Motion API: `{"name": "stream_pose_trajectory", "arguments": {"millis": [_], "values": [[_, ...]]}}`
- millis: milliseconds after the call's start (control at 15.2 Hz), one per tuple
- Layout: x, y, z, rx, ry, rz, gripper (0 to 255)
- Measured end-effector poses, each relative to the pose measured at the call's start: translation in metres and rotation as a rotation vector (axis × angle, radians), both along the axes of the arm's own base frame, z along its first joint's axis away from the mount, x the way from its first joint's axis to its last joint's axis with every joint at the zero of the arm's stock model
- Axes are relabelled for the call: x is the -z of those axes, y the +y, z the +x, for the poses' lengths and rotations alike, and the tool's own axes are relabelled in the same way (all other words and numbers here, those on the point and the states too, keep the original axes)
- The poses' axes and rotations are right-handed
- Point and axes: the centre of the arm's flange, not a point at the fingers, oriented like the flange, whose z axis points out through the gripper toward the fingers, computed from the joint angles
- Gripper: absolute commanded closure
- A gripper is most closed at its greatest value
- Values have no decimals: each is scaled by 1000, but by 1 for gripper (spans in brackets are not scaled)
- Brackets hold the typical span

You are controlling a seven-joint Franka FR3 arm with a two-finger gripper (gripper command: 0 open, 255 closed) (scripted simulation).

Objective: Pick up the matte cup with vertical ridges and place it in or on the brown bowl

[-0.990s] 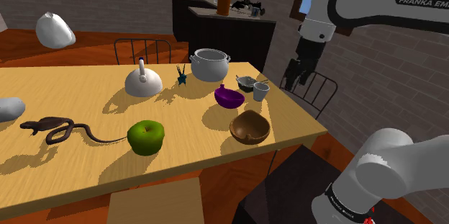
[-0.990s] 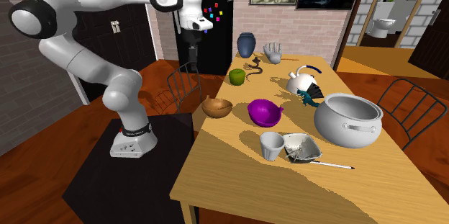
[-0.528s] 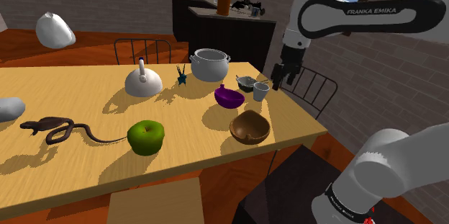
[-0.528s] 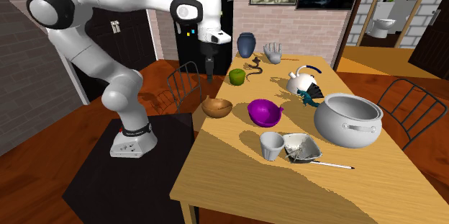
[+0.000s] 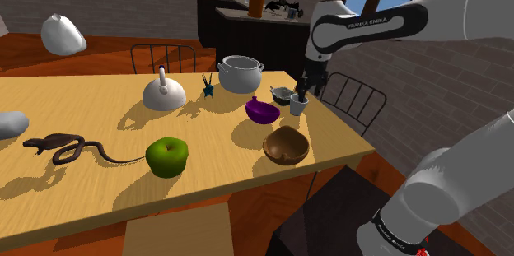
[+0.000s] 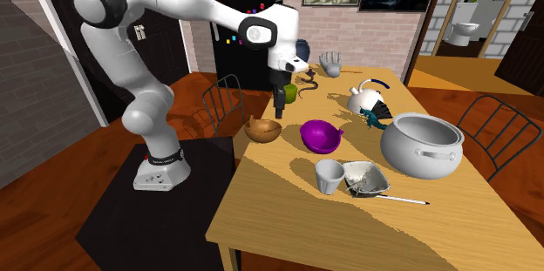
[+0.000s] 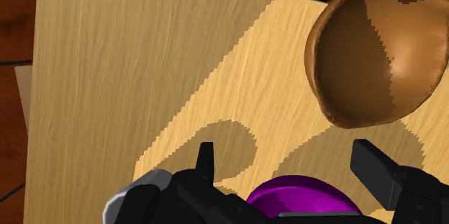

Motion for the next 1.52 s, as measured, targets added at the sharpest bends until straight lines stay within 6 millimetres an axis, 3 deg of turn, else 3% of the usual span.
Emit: {"name": "stream_pose_trajectory", "arguments": {"millis": [1056, 1254, 1518], "values": [[106, -102, 152, 47, 56, -98, 0], [119, -114, 168, 52, 63, -109, 0], [139, -118, 168, 52, 64, -111, 0]]}}
